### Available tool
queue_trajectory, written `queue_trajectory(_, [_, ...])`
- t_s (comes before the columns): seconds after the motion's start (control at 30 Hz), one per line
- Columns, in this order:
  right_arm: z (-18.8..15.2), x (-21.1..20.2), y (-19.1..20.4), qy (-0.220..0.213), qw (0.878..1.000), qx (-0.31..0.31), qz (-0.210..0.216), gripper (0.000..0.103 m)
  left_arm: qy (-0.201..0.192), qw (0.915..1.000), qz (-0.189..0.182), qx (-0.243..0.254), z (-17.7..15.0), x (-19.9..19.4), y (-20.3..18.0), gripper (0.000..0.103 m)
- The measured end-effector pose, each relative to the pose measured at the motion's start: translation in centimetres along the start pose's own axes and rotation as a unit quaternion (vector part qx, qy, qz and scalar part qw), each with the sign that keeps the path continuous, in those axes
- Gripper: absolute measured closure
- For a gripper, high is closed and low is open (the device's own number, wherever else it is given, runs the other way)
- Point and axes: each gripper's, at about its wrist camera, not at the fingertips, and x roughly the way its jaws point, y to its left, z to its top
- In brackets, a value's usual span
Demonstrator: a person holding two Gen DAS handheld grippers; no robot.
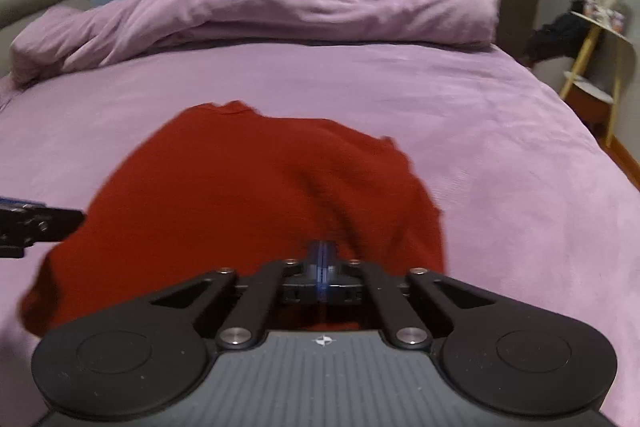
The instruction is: Fold small clothes
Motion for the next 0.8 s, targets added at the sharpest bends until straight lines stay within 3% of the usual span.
queue_trajectory(0.13, [-1.2, -0.1, -2.0, -0.006, 1.0, 0.021, -0.016, 0.103, 0.004, 0.9999, -0.015, 0.006, -1.1, 0.5, 1.0, 0.041])
queue_trajectory(0.23, [-0.7, -1.5, -1.2, 0.004, 0.999, 0.025, -0.031, 0.103, 0.016, 0.9998, -0.01, -0.009, -1.7, -0.5, 2.4, 0.045])
queue_trajectory(0.3, [-1.0, -3.0, -1.5, -0.006, 0.998, 0.056, -0.006, 0.1, 0.044, 0.9986, -0.007, -0.028, -2.5, -1.2, 3.6, 0.048])
queue_trajectory(0.4, [-2.3, -5.5, -1.7, -0.028, 0.995, 0.088, 0.025, 0.1, 0.041, 0.9969, -0.025, -0.062, -3.2, -2.5, 4.7, 0.048])
queue_trajectory(0.6, [-3.9, -6.0, -0.7, -0.022, 0.998, 0.046, 0.027, 0.099, 0.009, 0.9984, -0.038, -0.042, -1.7, -3.5, 2.4, 0.048])
queue_trajectory(0.73, [-4.4, -4.5, -1.3, 0.014, 0.999, 0.004, -0.034, 0.1, -0.003, 0.9999, -0.014, -0.009, -1.6, -2.6, 0.8, 0.048])
queue_trajectory(0.8, [-5.2, -3.7, -2.7, 0.025, 0.999, 0.016, -0.024, 0.1, -0.001, 0.9998, -0.018, 0.002, -2.0, -1.9, 0.5, 0.047])
